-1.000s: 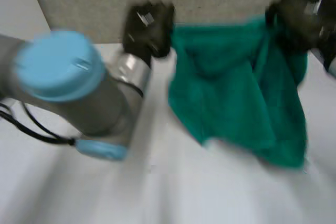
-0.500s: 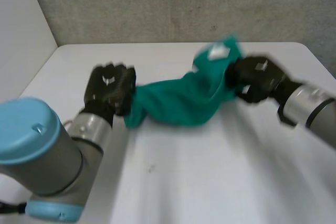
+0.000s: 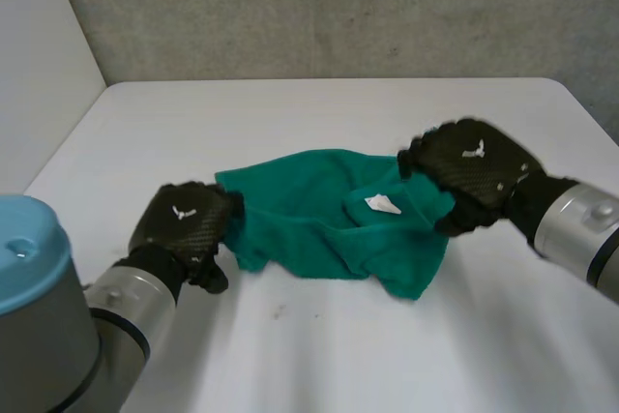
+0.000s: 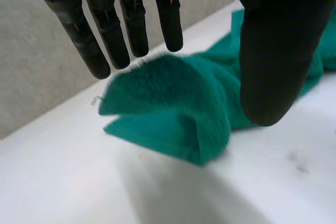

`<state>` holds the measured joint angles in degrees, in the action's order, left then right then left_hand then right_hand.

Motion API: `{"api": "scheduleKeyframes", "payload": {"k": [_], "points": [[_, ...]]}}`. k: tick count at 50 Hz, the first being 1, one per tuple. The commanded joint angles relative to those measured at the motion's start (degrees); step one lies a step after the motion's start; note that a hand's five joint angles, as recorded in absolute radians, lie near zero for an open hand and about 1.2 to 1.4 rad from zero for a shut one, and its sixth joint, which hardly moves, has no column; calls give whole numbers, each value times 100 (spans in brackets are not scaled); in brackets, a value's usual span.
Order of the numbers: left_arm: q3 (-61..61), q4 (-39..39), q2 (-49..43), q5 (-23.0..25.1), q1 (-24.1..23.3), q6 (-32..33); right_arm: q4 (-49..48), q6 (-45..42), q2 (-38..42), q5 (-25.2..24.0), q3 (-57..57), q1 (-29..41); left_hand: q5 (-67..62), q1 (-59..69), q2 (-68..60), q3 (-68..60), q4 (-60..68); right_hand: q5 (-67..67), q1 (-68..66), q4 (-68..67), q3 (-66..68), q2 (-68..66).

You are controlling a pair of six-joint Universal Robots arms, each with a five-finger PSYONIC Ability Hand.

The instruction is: Fold the towel.

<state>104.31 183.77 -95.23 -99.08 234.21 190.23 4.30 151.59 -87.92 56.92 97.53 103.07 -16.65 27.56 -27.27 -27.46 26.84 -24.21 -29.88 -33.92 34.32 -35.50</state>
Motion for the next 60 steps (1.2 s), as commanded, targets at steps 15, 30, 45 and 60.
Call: {"api": "scheduleKeyframes", "payload": {"k": [15,30,45,60], "points": [[-1781,-682,-1013,-24,89,-1136,809,-1710,1592,3,-1763,38,1055,-1146,1116,1136,-1074,999,566,971,-1011,1128],[-2336,-1888,-2156,653,335,-2087,1697,-3005,2910,240,-2106,-102,1173,-1264,1235,1254,-1192,966,534,938,-978,1095],[-2381,-1915,-2369,618,713,-2008,1653,-1353,3562,-76,-2370,-252,-5150,5059,-5088,-5069,5131,-4026,-4459,-4054,4014,-3897],[-1836,-1924,-832,670,1214,-603,1706,-798,1841,178,-2221,-814,-5335,5244,-5273,-5254,5316,-4579,-5012,-4608,4568,-4450]]}}
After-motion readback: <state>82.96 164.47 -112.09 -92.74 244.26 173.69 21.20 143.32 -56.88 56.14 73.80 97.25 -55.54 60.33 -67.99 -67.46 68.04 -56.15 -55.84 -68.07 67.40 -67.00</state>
